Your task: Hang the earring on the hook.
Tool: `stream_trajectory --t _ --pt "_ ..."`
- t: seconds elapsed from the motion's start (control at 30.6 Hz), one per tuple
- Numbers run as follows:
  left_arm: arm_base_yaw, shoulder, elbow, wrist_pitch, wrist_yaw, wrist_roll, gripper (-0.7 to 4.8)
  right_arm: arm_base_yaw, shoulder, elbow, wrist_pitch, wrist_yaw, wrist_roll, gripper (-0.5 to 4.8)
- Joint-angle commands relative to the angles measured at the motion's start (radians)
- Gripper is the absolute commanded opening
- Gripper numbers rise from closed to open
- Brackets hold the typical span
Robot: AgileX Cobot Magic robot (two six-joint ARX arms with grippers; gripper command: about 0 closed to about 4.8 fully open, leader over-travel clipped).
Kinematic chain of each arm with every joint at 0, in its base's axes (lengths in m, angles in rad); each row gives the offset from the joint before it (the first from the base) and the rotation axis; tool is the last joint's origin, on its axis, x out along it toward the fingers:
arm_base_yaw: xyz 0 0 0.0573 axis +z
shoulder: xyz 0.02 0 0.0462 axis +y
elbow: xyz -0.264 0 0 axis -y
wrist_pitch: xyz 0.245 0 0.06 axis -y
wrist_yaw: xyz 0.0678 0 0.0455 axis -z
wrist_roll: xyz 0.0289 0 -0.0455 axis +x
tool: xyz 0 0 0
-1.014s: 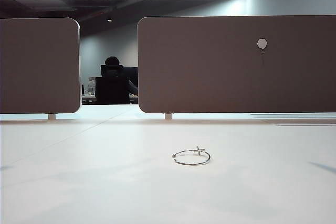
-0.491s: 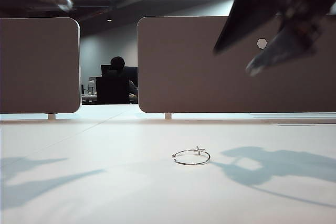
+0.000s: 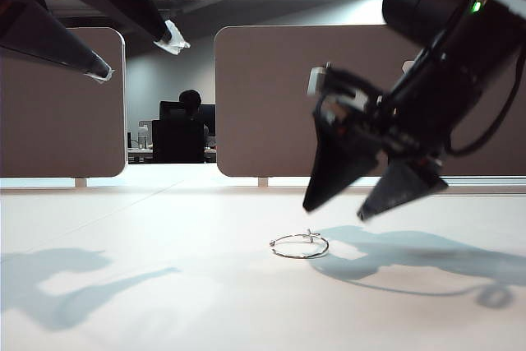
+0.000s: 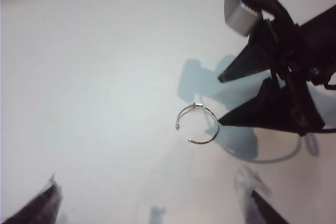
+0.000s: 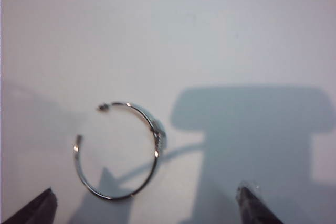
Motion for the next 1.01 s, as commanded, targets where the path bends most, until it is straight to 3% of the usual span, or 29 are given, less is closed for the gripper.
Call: stream_trajectory --t 0.03,0.39,0.88,0.92,1.01 --pt "0.0 -0.002 0.003 0.014 -0.016 0.022 4.79 0.013 0.021 0.003 0.02 0.028 -0.061 4.79" --pt "0.0 -0.002 0.003 0.013 -0.034 0.03 4.79 0.059 0.034 0.002 0.071 0.212 -0.107 4.79" --pt "0.0 -0.002 0.003 -0.027 -0.035 0.03 4.79 0.086 0.117 0.002 0.062 0.227 -0.069 4.79" --pt "0.0 -0.002 0.003 -0.031 -0.035 0.03 4.79 0.087 0.122 0.002 0.054 0.227 -0.062 4.48" --pt "0.0 -0.002 0.003 -0.04 -0.035 0.03 4.79 0.089 0.144 0.002 0.032 0.225 -0.046 2.42"
